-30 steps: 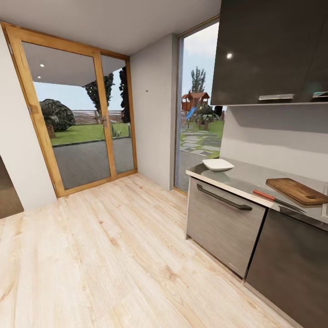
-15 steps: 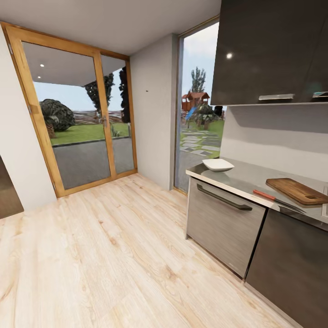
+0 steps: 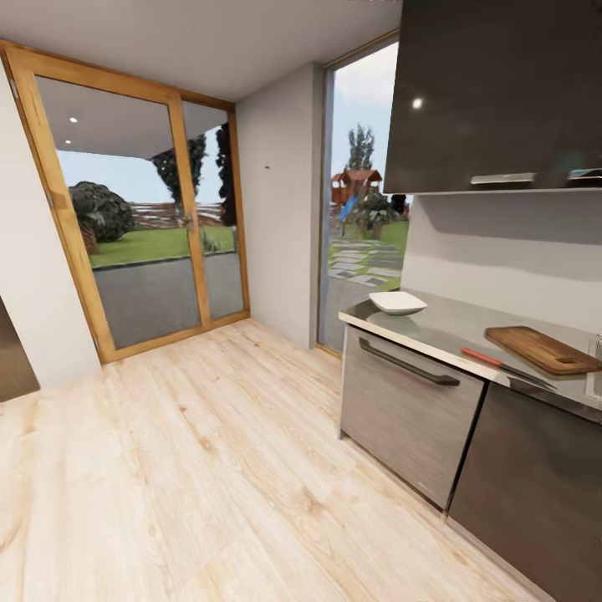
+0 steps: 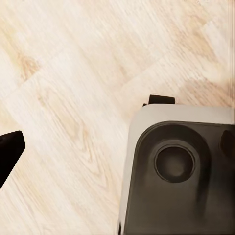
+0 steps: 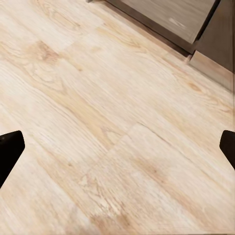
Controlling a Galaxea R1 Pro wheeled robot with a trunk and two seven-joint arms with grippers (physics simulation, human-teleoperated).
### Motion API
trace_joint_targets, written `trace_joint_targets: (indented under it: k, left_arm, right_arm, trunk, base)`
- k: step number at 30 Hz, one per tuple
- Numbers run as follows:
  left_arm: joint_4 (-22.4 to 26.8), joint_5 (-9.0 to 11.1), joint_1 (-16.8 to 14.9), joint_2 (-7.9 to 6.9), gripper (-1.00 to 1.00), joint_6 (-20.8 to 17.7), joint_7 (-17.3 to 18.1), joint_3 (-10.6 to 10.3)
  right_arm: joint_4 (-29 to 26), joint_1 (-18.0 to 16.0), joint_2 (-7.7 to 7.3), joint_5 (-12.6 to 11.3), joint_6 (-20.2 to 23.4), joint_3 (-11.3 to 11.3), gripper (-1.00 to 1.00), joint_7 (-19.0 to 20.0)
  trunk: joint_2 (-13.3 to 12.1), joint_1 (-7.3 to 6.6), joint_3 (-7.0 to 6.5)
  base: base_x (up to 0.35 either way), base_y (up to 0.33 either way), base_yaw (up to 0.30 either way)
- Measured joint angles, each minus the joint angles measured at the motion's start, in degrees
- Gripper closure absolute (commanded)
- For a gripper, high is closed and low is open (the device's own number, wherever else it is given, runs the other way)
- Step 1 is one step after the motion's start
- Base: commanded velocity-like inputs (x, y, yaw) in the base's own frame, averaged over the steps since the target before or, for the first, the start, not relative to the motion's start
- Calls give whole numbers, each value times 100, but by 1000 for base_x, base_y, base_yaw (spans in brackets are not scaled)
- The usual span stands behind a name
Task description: In the kitchen, take the Vidalia onion out of the sink, dice it on the chopping board with the paring knife, put the diced onion into the bowl on the countertop, then place both the paring knife and the chopping board into the sink.
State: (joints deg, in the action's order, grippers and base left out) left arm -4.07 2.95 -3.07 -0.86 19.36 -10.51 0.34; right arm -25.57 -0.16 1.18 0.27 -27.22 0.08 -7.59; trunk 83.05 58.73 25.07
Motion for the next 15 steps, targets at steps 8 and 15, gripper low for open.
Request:
trace_joint_targets:
  k: [8, 15]
  left_arm:
    - [0, 2, 0, -64, -100, -4, -1, -5]
    - [0, -1, 0, -93, -100, -2, 0, -1]
  right_arm:
    - [0, -1, 0, -10, 1, -8, -100, -4]
    - [-1, -2, -4, -11, 1, -15, -100, -5]
  trunk:
    - [0, 0, -28]
    - [0, 0, -55]
  base:
    - [0, 0, -206]
    - [0, 0, -219]
